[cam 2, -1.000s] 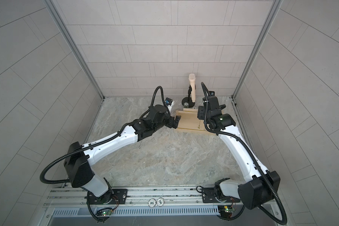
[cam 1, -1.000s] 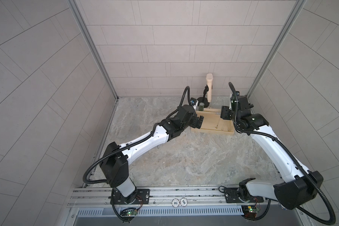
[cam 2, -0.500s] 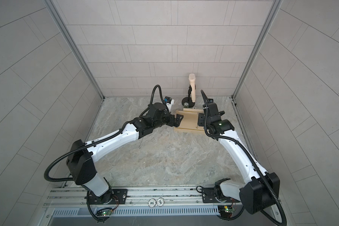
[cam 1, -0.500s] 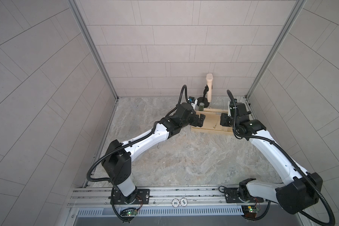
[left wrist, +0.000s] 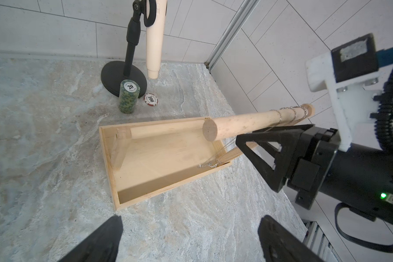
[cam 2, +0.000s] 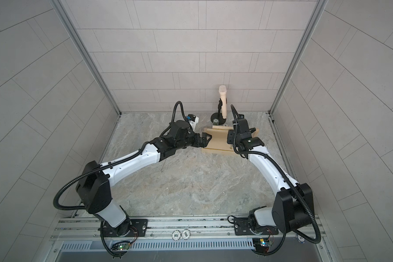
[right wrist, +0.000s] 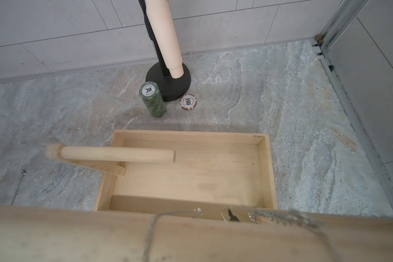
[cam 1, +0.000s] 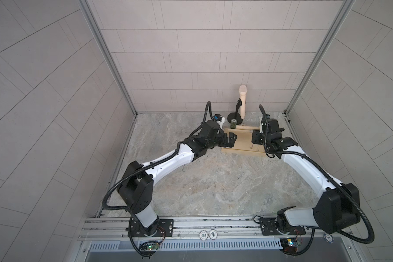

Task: Take the necklace off the jewelry display stand
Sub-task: Take off the necklace from the stand.

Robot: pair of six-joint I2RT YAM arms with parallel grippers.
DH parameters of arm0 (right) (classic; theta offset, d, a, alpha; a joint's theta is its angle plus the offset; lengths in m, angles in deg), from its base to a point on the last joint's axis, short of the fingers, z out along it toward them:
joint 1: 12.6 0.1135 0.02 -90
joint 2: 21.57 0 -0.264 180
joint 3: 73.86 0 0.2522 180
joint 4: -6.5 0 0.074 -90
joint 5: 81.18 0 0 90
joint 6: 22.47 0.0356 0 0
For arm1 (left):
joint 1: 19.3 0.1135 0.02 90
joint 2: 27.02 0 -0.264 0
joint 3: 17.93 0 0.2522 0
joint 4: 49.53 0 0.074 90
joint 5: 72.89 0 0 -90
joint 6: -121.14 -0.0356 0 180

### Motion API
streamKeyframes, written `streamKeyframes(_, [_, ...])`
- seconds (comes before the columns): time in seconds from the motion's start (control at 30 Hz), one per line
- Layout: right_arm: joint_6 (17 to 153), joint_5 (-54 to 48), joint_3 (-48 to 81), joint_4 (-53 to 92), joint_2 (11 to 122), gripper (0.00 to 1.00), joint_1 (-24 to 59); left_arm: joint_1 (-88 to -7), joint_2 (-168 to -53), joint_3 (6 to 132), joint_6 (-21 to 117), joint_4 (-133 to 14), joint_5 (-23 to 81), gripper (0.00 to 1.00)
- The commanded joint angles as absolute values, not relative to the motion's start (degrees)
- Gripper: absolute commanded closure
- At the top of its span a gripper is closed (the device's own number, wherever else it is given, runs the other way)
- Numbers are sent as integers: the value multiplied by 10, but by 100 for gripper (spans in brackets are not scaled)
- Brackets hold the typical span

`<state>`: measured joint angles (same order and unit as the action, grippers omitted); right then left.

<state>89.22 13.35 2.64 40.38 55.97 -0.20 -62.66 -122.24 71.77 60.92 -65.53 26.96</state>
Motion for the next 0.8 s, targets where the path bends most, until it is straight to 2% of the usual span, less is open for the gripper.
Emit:
streamKeyframes(0.0, [899, 143, 24, 361, 565, 49, -6, -621, -1203, 710, 622, -639, 275, 0])
streamKeyframes(0.57, [912, 138, 14, 349, 563, 89, -6, -612, -1199, 685, 649, -634, 288, 0])
streamKeyframes(0.77, [917, 134, 19, 361, 555, 95, -2, -609, -1193, 672, 658, -634, 292, 0])
